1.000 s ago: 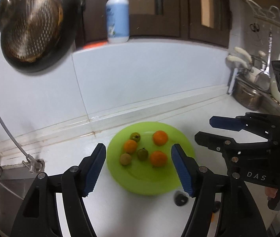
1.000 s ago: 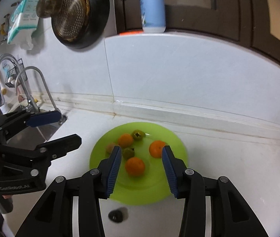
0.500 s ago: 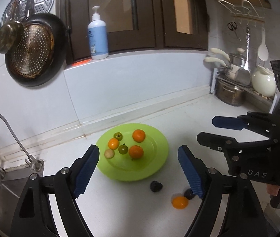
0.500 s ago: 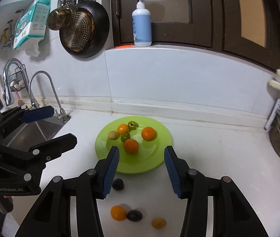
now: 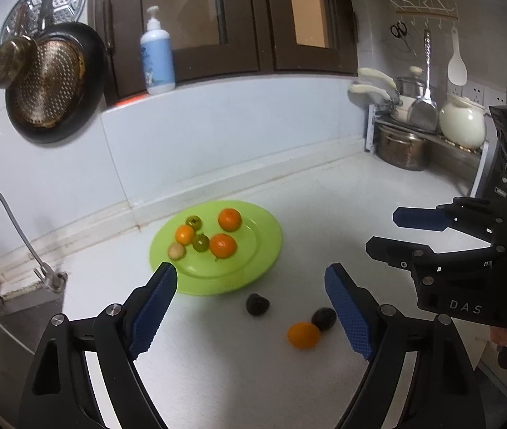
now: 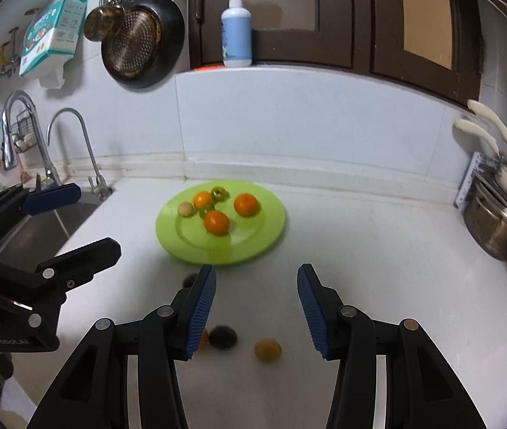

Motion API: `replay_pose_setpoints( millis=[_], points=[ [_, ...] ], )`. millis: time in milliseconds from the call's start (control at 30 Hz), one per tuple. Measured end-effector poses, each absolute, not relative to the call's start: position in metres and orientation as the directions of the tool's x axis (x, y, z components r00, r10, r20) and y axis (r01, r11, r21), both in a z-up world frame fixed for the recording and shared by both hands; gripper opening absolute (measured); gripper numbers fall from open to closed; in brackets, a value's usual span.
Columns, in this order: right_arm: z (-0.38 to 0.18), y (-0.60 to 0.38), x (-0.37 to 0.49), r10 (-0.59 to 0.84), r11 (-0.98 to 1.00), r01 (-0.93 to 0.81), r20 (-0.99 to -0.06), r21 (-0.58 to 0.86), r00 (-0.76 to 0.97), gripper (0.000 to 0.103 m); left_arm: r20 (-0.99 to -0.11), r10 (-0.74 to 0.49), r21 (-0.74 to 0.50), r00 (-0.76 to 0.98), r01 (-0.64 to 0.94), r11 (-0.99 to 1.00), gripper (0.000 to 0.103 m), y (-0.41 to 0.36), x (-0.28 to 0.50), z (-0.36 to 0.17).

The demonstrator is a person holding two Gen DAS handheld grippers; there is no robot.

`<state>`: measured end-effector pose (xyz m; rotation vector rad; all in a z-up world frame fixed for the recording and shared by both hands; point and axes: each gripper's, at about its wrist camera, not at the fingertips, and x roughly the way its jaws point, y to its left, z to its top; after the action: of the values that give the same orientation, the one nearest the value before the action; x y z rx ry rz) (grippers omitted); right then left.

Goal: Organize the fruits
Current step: 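Move both grippers back to the loose fruits on the counter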

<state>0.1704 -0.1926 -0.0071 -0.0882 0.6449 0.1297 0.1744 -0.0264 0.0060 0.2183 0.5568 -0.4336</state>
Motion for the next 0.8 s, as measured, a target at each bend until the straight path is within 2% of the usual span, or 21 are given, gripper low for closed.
replay_pose_setpoints(
  millis=[333,500,600,800],
  points=[
    [-0.036,-0.199,0.163,0.052,0.986,-0.142,-0.638,-0.090,0.768,0.048,-0.586,-0.364,0.112,0.724,0.517,0.849,0.085,-0.039,0.174,-0.027],
    [-0.052,-0.202,0.165,0.047,0.984,-0.149,-0.664,-0.097,0.746,0.048,-0.628,-0.365,0.157,0.687,0.571,0.806,0.085,-0.050,0.177,-0.047],
    [-0.064,-0.204,0.167,0.051,0.983,-0.158,-0.683,-0.096,0.729,0.048,-0.666,-0.372,0.144,0.646,0.601,0.786,0.084,-0.055,0.181,-0.059],
    [-0.083,-0.204,0.172,0.068,0.981,-0.179,-0.714,-0.081,0.697,0.048,-0.710,-0.386,0.126,0.590,0.645,0.754,0.076,-0.063,0.188,-0.077]
  ],
)
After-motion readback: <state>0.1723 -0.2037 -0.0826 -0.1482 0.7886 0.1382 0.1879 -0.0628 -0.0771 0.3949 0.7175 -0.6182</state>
